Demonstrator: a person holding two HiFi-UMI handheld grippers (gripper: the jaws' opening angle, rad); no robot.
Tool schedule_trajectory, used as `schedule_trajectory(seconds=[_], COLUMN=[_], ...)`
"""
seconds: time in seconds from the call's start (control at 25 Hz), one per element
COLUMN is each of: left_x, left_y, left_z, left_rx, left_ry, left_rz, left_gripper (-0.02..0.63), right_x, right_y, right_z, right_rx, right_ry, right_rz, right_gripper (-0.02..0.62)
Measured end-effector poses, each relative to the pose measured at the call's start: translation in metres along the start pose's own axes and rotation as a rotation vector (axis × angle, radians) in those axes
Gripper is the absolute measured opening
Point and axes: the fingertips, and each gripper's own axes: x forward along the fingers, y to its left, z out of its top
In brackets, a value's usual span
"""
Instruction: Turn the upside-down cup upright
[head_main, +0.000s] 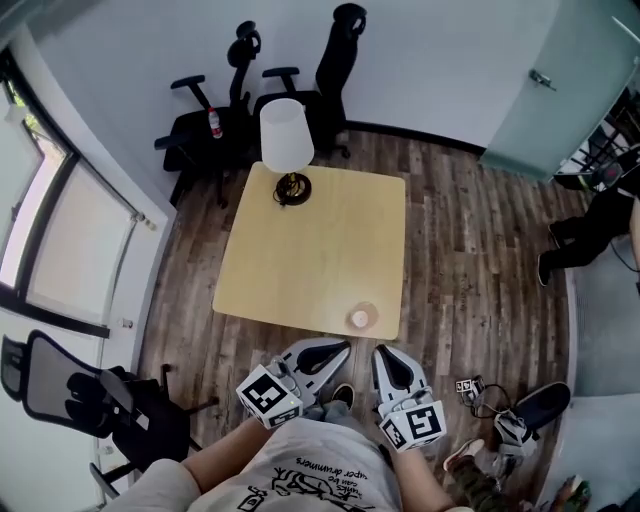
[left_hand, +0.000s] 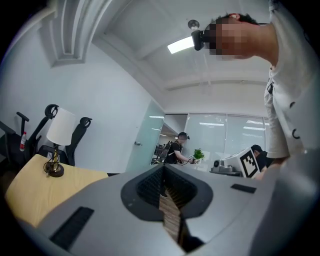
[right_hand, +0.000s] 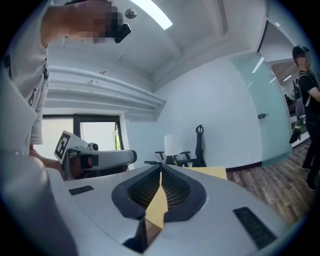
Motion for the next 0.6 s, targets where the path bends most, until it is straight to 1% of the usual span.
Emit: schedule_trajectory(seconds=[0.16, 0.28, 0.44, 0.6], left_x=[-0.003, -0.004, -0.011, -0.021], left_y=[-0.024, -0.033, -0.040, -0.046], left_z=[0.008, 0.010, 0.018, 0.027], left_rx=[-0.013, -0.027, -0.026, -0.020], left_ry=[0.016, 0.022, 0.008, -0.009], left_rz=[-0.017, -0.023, 0.001, 0.030], left_gripper=[0.009, 0.009, 0.009, 0.009], right_x=[-0.014, -0.021, -0.028, -0.036], right_y=[0.015, 0.025, 0.036, 0.044], right_z=[0.016, 0.026, 0.040, 0.047], right_rx=[0.022, 0.022, 0.012, 0.014], right_ry=[-0.020, -0.029, -0.048, -0.060], right_rz=[0.002, 0.008, 0.012, -0.001], right_gripper=[0.029, 0.024, 0.023, 0.023])
